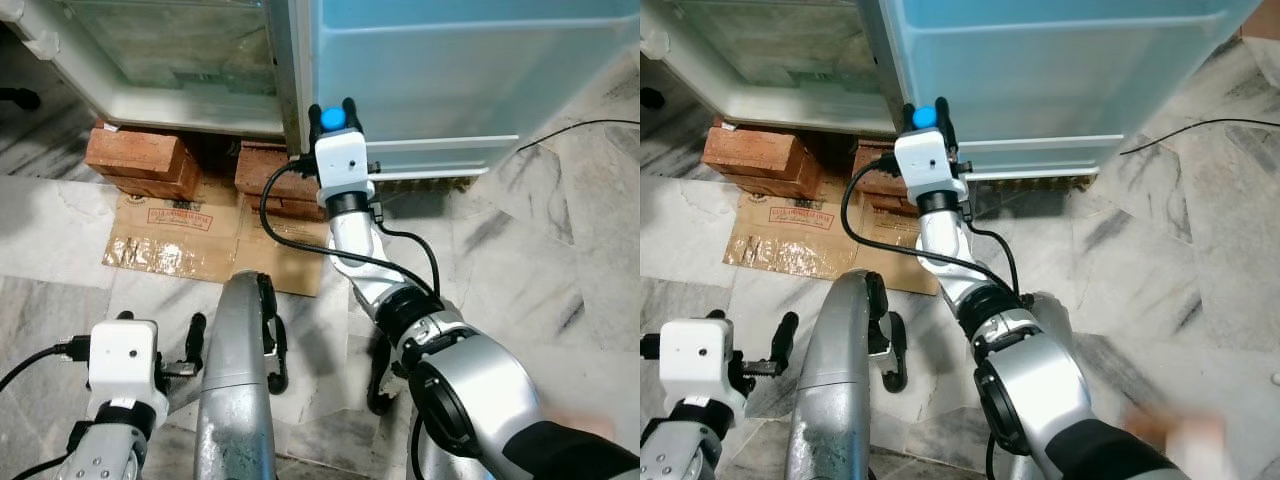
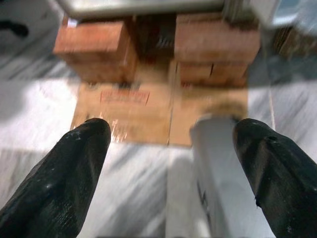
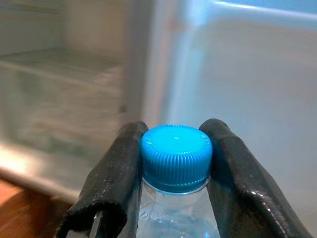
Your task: Restocking fridge
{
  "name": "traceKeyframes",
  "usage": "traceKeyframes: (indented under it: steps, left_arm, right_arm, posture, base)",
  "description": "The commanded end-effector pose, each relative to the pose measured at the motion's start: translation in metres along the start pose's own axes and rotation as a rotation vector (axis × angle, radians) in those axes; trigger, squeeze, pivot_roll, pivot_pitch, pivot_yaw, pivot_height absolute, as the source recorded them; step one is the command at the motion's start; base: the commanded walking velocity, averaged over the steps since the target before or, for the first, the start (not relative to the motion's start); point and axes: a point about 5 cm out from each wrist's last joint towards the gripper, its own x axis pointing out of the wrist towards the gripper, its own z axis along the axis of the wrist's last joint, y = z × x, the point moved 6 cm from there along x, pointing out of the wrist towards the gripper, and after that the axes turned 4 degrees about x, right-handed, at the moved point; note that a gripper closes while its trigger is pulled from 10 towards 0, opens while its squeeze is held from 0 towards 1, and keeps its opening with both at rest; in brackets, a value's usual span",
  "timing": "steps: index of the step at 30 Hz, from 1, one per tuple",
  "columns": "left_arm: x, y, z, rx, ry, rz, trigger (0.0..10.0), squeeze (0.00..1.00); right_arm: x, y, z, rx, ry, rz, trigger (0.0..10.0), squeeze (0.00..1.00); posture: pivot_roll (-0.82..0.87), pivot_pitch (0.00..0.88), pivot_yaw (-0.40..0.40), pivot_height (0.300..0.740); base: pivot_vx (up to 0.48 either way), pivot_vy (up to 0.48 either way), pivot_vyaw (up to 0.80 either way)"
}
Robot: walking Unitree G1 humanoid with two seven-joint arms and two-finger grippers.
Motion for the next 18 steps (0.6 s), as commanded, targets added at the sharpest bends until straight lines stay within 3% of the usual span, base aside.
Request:
traceKeyframes:
  steps: [1, 4, 5, 6, 7, 9, 13, 18]
  left_arm:
    - [-0.002, -0.002, -0.014, -0.004, 0.053, -0.012, 10.0, 0.0]
    - [0.009, -0.008, -0.008, -0.026, 0.021, -0.031, 10.0, 0.0]
    - [0.022, -0.015, 0.0, -0.051, -0.023, -0.055, 10.0, 0.0]
    - [0.022, -0.015, 0.0, -0.051, -0.023, -0.055, 10.0, 0.0]
    - [0.032, -0.02, 0.006, -0.067, -0.056, -0.067, 10.0, 0.0]
    - [0.037, -0.022, 0.009, -0.082, -0.072, -0.068, 10.0, 0.0]
    - [0.041, -0.023, 0.008, -0.086, -0.077, -0.064, 10.0, 0.0]
    - [0.045, -0.022, 0.006, -0.089, -0.084, -0.056, 10.0, 0.0]
  right_arm:
    - [-0.004, 0.008, 0.001, 0.023, -0.013, 0.04, 10.0, 0.0]
    - [-0.013, -0.002, -0.009, 0.031, 0.011, 0.065, 10.0, 0.0]
    - [-0.027, -0.021, -0.019, -0.008, 0.013, 0.083, 10.0, 0.0]
    - [-0.027, -0.021, -0.019, -0.008, 0.013, 0.083, 10.0, 0.0]
    - [-0.036, -0.037, -0.021, -0.054, -0.001, 0.084, 10.0, 0.0]
    - [-0.033, -0.054, -0.014, -0.083, -0.034, 0.05, 10.0, 0.0]
    - [-0.022, -0.071, 0.003, -0.106, -0.091, -0.012, 10.0, 0.0]
    - [-0.011, -0.076, 0.025, -0.08, -0.153, -0.039, 10.0, 0.0]
  posture:
    - [0.31, 0.466, 0.067, 0.568]
    - [0.26, 0.428, 0.051, 0.568]
    - [0.21, 0.402, 0.04, 0.568]
    - [0.21, 0.402, 0.04, 0.568]
    - [0.2, 0.39, 0.034, 0.568]
    - [0.18, 0.374, 0.029, 0.568]
    - [0.17, 0.358, 0.028, 0.568]
    - [0.18, 0.333, 0.021, 0.568]
  base:
    - [0.0, 0.0, 0.0]
    - [0.0, 0.0, 0.0]
    - [0.0, 0.0, 0.0]
    - [0.0, 0.0, 0.0]
    - [0.0, 0.0, 0.0]
    - [0.281, 0.0, 0.0]
    - [0.284, 0.0, 0.0]
    - [0.286, 0.0, 0.0]
